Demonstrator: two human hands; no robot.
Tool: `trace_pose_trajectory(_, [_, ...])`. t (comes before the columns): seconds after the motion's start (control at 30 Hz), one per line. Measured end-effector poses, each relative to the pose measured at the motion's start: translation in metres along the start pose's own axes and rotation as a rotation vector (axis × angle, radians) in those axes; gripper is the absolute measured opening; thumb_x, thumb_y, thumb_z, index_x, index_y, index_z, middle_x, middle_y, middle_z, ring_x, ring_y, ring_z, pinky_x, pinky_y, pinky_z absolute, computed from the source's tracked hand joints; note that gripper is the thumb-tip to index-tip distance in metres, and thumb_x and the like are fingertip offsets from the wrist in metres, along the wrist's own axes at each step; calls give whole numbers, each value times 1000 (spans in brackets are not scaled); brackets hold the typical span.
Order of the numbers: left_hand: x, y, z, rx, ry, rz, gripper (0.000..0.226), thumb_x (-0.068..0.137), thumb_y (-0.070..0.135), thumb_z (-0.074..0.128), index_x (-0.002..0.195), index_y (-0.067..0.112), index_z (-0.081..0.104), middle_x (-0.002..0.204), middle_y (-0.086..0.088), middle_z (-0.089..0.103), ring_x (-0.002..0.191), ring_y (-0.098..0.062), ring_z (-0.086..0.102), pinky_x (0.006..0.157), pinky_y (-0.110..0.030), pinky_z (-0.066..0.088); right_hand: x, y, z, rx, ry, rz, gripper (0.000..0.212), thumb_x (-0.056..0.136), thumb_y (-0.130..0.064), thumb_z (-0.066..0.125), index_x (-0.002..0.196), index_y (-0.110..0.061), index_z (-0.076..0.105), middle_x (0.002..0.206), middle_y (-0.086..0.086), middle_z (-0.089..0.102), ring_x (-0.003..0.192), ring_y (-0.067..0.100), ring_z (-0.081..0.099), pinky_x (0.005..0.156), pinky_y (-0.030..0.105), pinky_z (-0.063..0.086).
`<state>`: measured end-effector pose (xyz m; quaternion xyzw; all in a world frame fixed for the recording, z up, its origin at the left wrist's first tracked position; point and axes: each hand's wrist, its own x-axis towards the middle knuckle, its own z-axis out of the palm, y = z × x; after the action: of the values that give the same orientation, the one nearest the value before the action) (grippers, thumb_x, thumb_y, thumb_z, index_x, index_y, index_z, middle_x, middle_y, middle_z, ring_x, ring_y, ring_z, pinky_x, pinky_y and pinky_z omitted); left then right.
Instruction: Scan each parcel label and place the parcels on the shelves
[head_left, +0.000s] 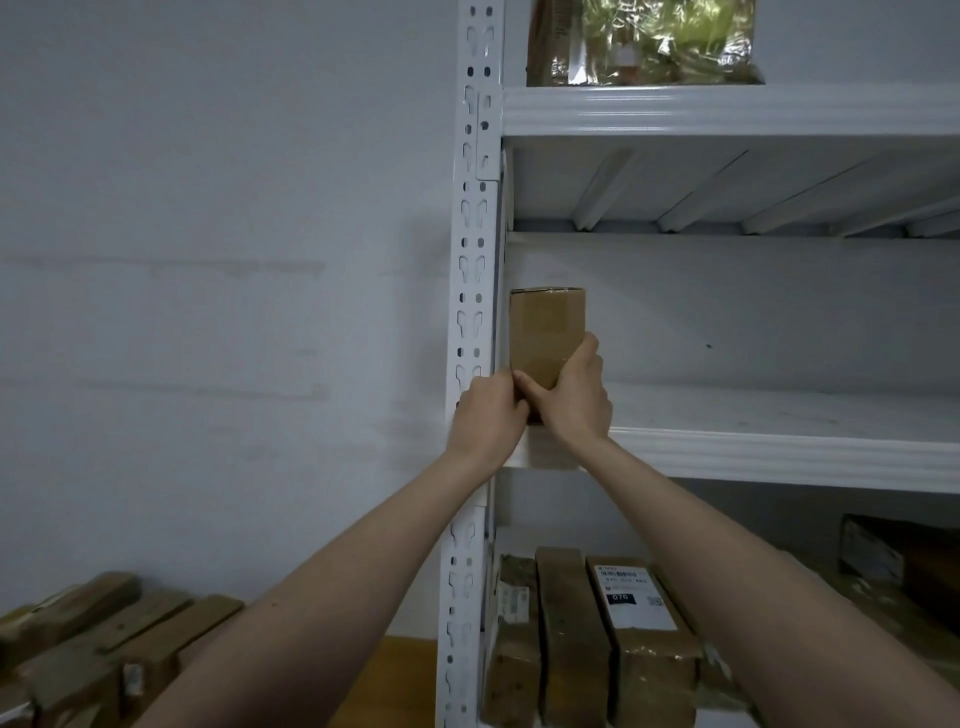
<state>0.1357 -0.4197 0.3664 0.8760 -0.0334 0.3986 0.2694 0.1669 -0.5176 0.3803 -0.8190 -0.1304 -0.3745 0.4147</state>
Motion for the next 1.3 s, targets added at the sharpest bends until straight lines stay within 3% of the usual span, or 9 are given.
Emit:
trace_pose_trajectory(0.13, [-1, 1, 0, 45, -15, 2, 4, 90, 8, 51, 88, 8, 54, 82, -9, 58, 73, -26, 57, 58, -30, 39, 1, 3, 5, -12, -10, 13, 88, 79, -53, 68, 139, -9, 21, 130, 14, 46, 111, 34, 54, 80, 42, 46])
trace_pose_trajectory(0.27, [-11, -2, -6, 63, -14, 9, 10, 93, 15, 54, 86, 10, 48, 83, -10, 59, 78, -31, 59, 60, -32, 40, -3, 9, 6, 19, -16, 40, 87, 79, -50, 70, 139, -7, 24, 132, 14, 46, 113, 34, 54, 84, 44, 48])
trace_pose_trajectory(0.43, [-47, -23, -25, -16, 32, 97, 41, 94, 25, 60, 132, 8, 54, 110, -13, 69, 102, -27, 65, 87, -43, 54, -19, 8, 0, 44, -12, 38, 90, 81, -44, 72, 144, -7, 20, 143, 15, 36, 126, 33, 45, 94, 45, 45])
trace_pose_trajectory(0.57, [-93, -61, -47, -44, 39, 61, 43, 94, 36, 60, 132, 17, 56, 114, -2, 70, 102, -12, 67, 88, -33, 55, -72, -3, -1, 22, 220, -244, 74, 83, -32, 70, 140, -6, 31, 145, 16, 32, 133, 31, 32, 108, 43, 35])
trace_pose_trajectory(0.63, [-122, -93, -53, 21, -14, -10, 42, 94, 42, 58, 131, 21, 56, 114, 3, 70, 102, -8, 66, 87, -33, 55, -108, -10, 10, 117, 224, -411, 65, 83, -27, 69, 135, -9, 34, 141, 16, 35, 128, 29, 34, 108, 37, 33])
trace_pose_trajectory(0.73, [-166, -147, -60, 177, -129, -152, 43, 96, 45, 53, 133, 24, 53, 118, 6, 67, 106, -9, 63, 85, -31, 54, -158, -16, 42, 238, 43, -545, 55, 85, -24, 64, 130, -10, 36, 132, 14, 39, 123, 27, 38, 108, 28, 30])
trace_pose_trajectory(0.87, [-218, -219, -79, 391, -209, -292, 36, 97, 42, 49, 128, 24, 55, 107, 5, 69, 94, -16, 65, 63, -26, 45, -206, -25, 105, 212, -246, -517, 54, 85, -28, 61, 129, -3, 44, 128, 17, 46, 120, 27, 42, 103, 25, 30])
trace_pose_trajectory(1.07, [-266, -311, -129, 459, -218, -498, 28, 96, 43, 51, 112, 22, 60, 97, 3, 69, 87, -20, 67, 68, -41, 57, -248, -34, 204, 164, -581, -364, 64, 87, -29, 67, 140, -5, 38, 140, 15, 40, 129, 30, 38, 102, 37, 38])
trace_pose_trajectory(1.3, [-278, -431, -144, 510, -277, -619, 43, 96, 43, 52, 132, 21, 53, 126, -3, 60, 110, -24, 60, 82, -38, 54, -283, -46, 330, 65, -790, -197, 72, 88, -37, 64, 145, -10, 29, 147, 12, 30, 133, 28, 32, 102, 35, 36])
